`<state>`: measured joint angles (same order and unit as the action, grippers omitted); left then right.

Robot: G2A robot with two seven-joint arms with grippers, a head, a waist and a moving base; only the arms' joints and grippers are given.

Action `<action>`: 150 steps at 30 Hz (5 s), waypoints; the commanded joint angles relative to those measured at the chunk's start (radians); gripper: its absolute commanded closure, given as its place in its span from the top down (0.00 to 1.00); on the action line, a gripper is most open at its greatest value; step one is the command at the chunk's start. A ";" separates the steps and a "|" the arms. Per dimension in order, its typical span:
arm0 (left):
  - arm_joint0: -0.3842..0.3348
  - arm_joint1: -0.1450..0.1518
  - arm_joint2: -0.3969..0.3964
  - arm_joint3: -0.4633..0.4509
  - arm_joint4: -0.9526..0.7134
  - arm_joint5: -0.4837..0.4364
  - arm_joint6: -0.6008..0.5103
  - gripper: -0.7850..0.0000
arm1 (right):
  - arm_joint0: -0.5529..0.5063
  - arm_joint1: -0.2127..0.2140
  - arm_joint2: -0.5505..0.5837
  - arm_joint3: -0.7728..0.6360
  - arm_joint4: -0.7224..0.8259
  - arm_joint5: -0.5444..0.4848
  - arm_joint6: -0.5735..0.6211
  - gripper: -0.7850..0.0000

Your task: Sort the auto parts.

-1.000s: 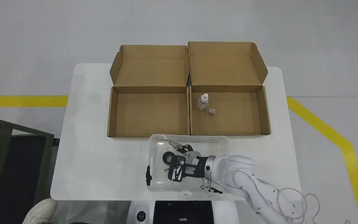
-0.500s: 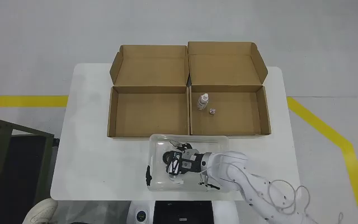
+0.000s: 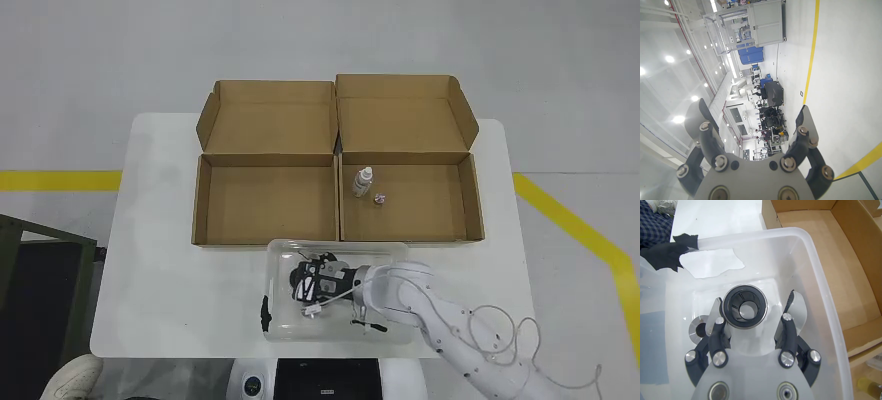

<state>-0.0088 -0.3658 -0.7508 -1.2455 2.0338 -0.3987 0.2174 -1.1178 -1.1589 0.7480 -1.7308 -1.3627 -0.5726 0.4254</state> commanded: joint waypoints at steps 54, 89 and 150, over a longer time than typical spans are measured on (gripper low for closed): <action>0.000 0.000 0.000 0.000 0.000 0.000 0.000 1.00 | -0.115 0.053 0.285 -0.076 0.606 -0.232 -0.102 0.00; 0.000 0.000 0.000 0.000 0.000 0.000 0.000 1.00 | -0.088 0.059 0.377 -0.054 0.899 -0.165 -0.111 0.00; 0.000 0.000 0.000 0.000 0.000 0.000 0.000 1.00 | 0.277 -0.079 0.043 0.254 0.540 0.230 -0.136 0.00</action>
<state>-0.0088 -0.3658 -0.7508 -1.2455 2.0338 -0.3987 0.2174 -0.8485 -1.2339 0.7968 -1.4845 -0.8107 -0.3539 0.2864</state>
